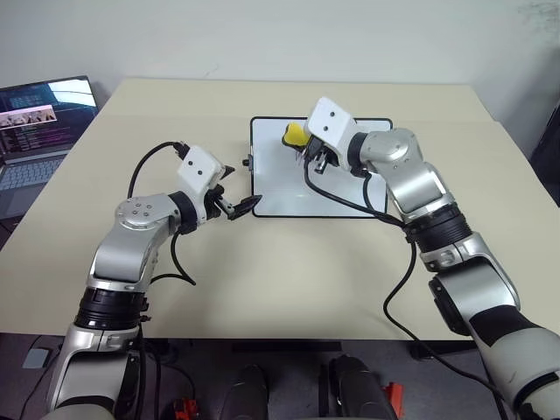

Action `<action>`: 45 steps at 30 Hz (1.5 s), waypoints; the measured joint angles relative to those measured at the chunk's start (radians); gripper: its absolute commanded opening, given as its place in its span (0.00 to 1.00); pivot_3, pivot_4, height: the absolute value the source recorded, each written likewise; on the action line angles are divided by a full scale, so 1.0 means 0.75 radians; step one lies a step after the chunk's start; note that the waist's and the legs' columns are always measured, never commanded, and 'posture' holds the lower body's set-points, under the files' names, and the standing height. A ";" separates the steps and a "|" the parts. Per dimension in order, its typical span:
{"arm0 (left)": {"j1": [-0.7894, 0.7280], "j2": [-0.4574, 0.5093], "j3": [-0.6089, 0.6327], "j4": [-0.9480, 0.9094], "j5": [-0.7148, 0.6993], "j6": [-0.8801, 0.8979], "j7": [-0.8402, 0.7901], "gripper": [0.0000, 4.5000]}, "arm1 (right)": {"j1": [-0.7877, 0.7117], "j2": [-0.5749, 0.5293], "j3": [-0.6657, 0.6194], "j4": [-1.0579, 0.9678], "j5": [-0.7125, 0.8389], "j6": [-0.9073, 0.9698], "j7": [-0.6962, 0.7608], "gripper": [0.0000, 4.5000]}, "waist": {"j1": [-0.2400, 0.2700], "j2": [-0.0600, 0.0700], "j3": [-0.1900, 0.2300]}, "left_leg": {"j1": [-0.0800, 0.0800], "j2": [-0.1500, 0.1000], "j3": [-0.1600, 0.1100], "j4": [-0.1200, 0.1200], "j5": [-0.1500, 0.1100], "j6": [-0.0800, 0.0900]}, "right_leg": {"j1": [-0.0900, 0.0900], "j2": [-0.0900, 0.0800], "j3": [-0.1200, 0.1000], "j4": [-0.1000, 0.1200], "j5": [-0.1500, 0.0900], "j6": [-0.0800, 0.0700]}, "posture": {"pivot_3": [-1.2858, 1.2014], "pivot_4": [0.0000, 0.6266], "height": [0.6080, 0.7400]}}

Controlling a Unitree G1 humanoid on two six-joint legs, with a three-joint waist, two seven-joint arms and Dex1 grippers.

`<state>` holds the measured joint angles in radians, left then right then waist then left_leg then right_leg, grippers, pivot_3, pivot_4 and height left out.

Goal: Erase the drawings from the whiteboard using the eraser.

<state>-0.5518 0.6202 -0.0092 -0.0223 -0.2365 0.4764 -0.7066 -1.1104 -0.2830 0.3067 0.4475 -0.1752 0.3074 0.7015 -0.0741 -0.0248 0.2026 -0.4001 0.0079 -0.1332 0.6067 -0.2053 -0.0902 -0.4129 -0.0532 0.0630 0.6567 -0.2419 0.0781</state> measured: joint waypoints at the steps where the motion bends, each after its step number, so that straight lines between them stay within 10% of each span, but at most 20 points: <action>1: 0.000 0.000 0.000 0.000 0.000 0.000 0.003 1.00 | 0.002 0.008 0.000 -0.003 0.004 -0.007 0.000 0.22 | -0.002 0.000 0.000 | 0.000 0.000 0.000 0.000 0.000 0.000 | -0.001 0.000 0.000 0.000 0.000 0.000 | 0.52 0.24 1.00; 18: 0.020 0.165 0.103 -0.077 -0.105 0.104 -0.179 1.00 | 0.348 -0.618 -0.137 -0.241 0.048 0.029 0.284 0.22 | 0.000 0.000 0.002 | 0.000 0.000 0.003 0.001 0.000 0.000 | 0.000 0.000 0.001 -0.001 -0.004 0.006 | 0.52 0.24 1.00; 45: -0.094 0.217 0.057 -0.022 -0.057 0.069 -0.233 1.00 | 0.169 -0.622 -0.170 -0.035 0.067 -0.080 0.314 0.22 | -0.013 0.001 0.003 | 0.000 0.000 0.003 0.001 0.000 0.000 | 0.000 0.000 0.002 0.000 -0.001 0.001 | 0.52 0.24 1.00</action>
<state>-0.6225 0.7829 0.0338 -0.0390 -0.2789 0.5282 -0.8814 -0.9834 -0.7492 0.1789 0.4209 -0.1248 0.2477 0.9370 -0.0838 -0.0242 0.2047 -0.4001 0.0081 -0.1307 0.6073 -0.2055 -0.0905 -0.4129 -0.0534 0.0647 0.6564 -0.2425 0.0785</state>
